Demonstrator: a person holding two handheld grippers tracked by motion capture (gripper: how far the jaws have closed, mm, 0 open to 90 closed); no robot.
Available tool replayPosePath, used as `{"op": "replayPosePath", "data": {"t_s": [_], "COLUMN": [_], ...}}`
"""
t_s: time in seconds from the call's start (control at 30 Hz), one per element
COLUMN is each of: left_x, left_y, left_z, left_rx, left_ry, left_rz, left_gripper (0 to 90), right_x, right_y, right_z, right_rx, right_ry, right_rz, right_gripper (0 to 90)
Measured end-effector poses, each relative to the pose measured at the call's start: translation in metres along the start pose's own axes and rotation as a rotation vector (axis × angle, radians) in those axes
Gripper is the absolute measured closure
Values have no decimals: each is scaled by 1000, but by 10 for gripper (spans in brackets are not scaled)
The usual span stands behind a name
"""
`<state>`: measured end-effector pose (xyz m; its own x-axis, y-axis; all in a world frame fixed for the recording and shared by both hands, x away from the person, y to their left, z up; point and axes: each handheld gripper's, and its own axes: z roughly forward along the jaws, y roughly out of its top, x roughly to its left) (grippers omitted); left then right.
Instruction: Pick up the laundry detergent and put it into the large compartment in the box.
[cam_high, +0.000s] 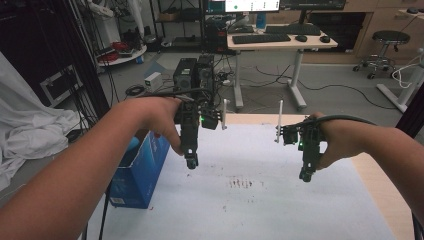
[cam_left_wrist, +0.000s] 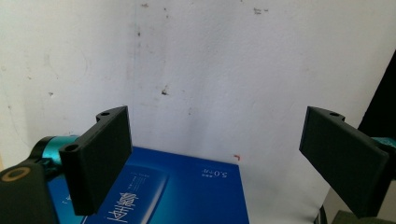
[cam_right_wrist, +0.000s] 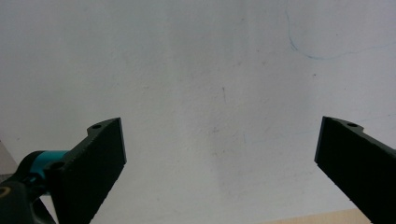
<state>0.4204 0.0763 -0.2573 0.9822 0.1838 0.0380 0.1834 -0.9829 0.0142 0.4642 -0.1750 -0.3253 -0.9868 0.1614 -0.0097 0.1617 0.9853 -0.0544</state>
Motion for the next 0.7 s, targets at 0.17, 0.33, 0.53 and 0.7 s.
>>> {"op": "replayPosePath", "data": {"t_s": [0.17,0.33,0.53,0.7], "left_x": [-1,-2,-1,-1], "left_y": [-3,-4,-4,-4], "left_z": [-5,-7,-8,-8], "left_rx": [-11,-9,-8,-8], "left_ry": [0,-1,0,3], "left_rz": [-5,-9,-7,-10], "left_gripper": [94,94,94,94], "right_x": [0,-1,-1,-1], "right_y": [1,3,4,3], "right_z": [0,1,2,1], "right_rx": [-7,-7,-13,-12], "right_ry": [0,1,3,-1], "right_rz": [3,-4,3,11], "right_gripper": [10,10,10,10]}}
